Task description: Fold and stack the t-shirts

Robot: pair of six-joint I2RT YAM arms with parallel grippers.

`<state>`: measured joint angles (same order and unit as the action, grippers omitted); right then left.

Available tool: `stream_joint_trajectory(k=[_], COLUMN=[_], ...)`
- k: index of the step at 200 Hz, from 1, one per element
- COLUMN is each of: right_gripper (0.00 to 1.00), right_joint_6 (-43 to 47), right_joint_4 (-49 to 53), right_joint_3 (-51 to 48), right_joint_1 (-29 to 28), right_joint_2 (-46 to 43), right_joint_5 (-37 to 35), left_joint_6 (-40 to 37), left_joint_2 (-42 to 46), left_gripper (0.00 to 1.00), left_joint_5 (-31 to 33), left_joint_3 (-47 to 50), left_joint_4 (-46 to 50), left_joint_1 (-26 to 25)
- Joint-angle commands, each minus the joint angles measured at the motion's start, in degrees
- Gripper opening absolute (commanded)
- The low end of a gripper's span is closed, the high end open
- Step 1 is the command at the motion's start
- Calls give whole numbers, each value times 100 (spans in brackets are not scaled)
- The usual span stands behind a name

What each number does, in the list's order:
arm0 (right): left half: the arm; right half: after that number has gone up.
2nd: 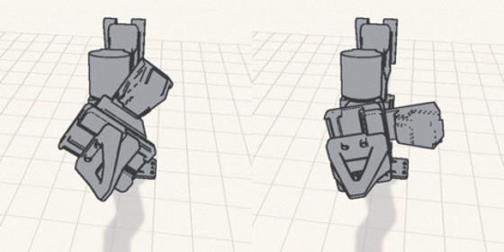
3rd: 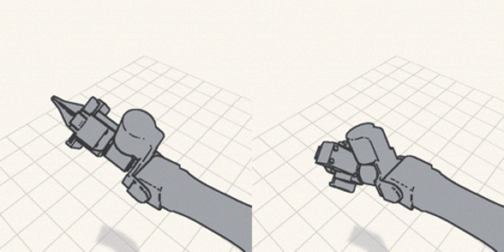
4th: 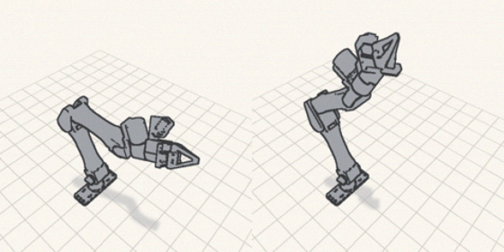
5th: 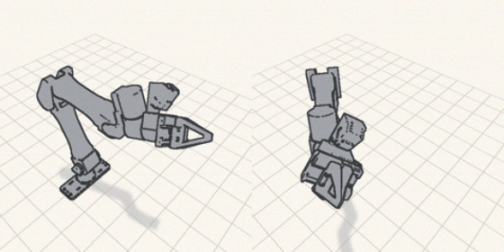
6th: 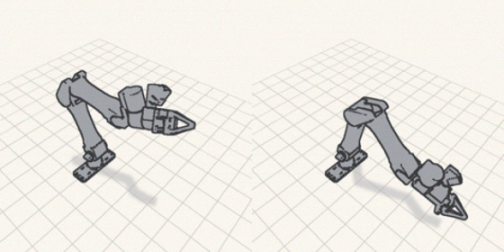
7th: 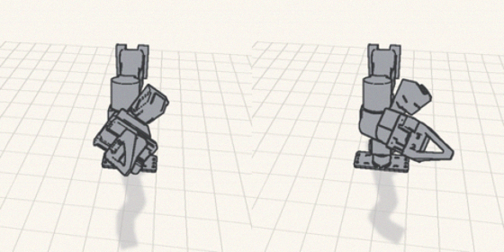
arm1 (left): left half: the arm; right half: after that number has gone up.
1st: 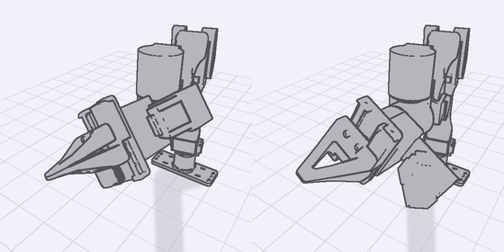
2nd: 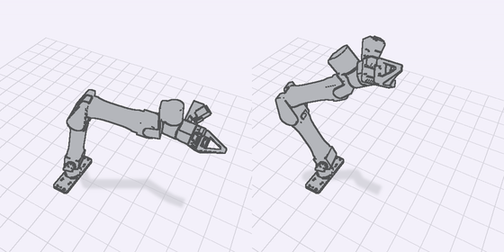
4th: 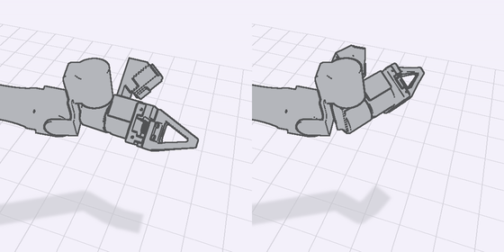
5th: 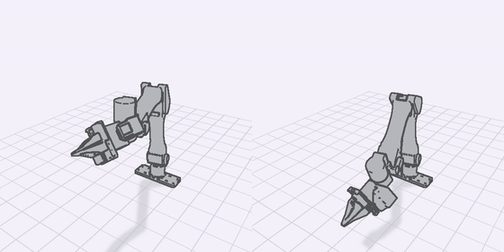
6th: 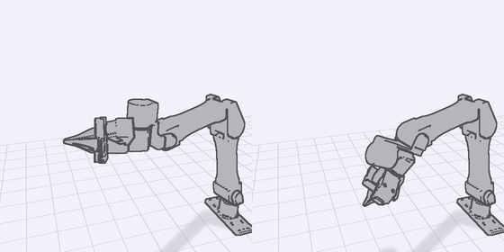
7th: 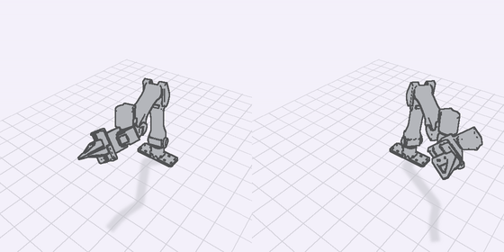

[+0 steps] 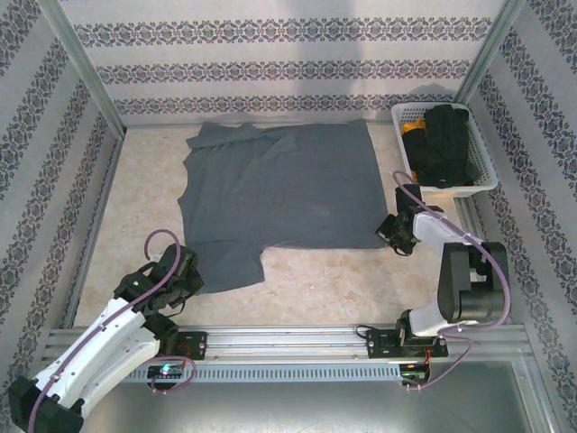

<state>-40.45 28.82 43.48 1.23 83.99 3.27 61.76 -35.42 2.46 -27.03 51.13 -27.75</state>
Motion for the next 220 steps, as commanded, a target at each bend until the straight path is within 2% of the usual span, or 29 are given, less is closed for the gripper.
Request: stream_joint_trajectory(k=[1, 16, 34, 69, 120, 164, 220], right_gripper=[0, 0, 0, 0, 0, 0, 0], right_joint_6=[184, 201, 285, 371, -139, -755, -1394], right_joint_4=[539, 718, 906, 1116, 1326, 1330, 1202], right_joint_3=[-225, -310, -323, 14, 801, 1568, 2339], right_joint_1=[-49, -70, -128, -249, -282, -273, -256], right_joint_2=[-439, -769, -1058, -1049, -668, -149, 649], right_joint_5=[-205, -144, -121, 134, 263, 485, 497], left_joint_6=[-87, -76, -161, -425, -947, -1438, -1635], left_joint_2=[259, 631, 750, -154, -1771, -2775, -3836], left_gripper=[0, 0, 0, 0, 0, 0, 0], left_joint_5=[334, 652, 713, 827, -26, -617, -1086], left_joint_3=[-299, -354, -362, -574, -1302, -2189, -2894], left_joint_4=[396, 403, 146, -1152, -3036, -3653, -4185], left_joint_1=[-273, -423, -425, -373, 919, 1598, 2266])
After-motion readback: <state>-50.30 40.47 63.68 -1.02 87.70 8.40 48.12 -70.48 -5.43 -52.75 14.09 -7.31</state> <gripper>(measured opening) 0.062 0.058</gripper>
